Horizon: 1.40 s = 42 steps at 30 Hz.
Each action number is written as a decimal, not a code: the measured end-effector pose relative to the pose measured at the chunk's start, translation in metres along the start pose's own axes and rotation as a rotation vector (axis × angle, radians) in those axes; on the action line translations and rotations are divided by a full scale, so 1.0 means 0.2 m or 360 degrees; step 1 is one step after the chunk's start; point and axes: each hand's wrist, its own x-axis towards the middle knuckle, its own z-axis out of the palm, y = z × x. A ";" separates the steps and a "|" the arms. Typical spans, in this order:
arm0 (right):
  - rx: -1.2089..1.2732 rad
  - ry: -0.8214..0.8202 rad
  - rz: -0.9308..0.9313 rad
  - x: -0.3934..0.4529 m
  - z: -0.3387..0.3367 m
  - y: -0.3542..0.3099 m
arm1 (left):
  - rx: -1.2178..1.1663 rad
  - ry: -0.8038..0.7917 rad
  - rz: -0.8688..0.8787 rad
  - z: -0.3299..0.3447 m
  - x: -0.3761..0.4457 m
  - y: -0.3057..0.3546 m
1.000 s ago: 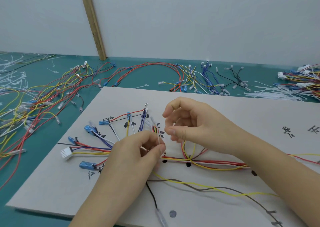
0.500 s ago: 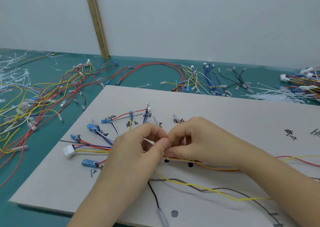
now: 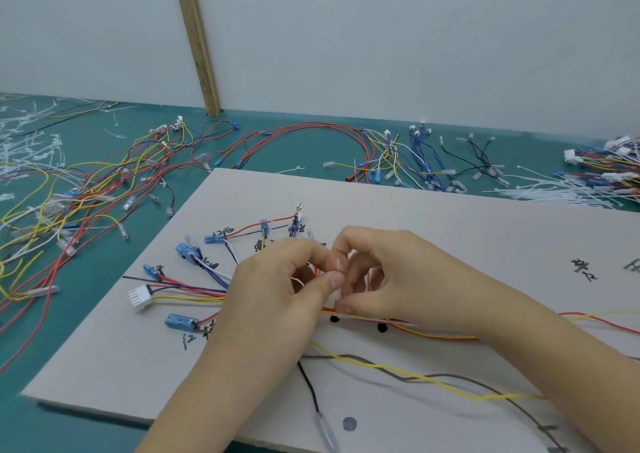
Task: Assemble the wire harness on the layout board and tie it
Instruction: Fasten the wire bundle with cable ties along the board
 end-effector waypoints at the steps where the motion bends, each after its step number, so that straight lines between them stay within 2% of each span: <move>1: -0.0022 0.0011 -0.0004 0.00 0.00 0.00 | 0.0008 0.0004 0.0025 0.00 0.00 0.01; 21: -0.0416 -0.0013 0.0026 0.02 0.04 -0.03 | -0.0220 -0.0009 0.0126 0.02 -0.01 0.03; 36: -0.0468 -0.0066 -0.0034 0.02 0.04 -0.06 | -0.0267 0.0092 0.0285 0.06 -0.05 0.02; 42: -0.0526 -0.0075 -0.0052 0.03 0.03 -0.06 | -0.0457 0.0116 0.0186 0.08 -0.03 0.01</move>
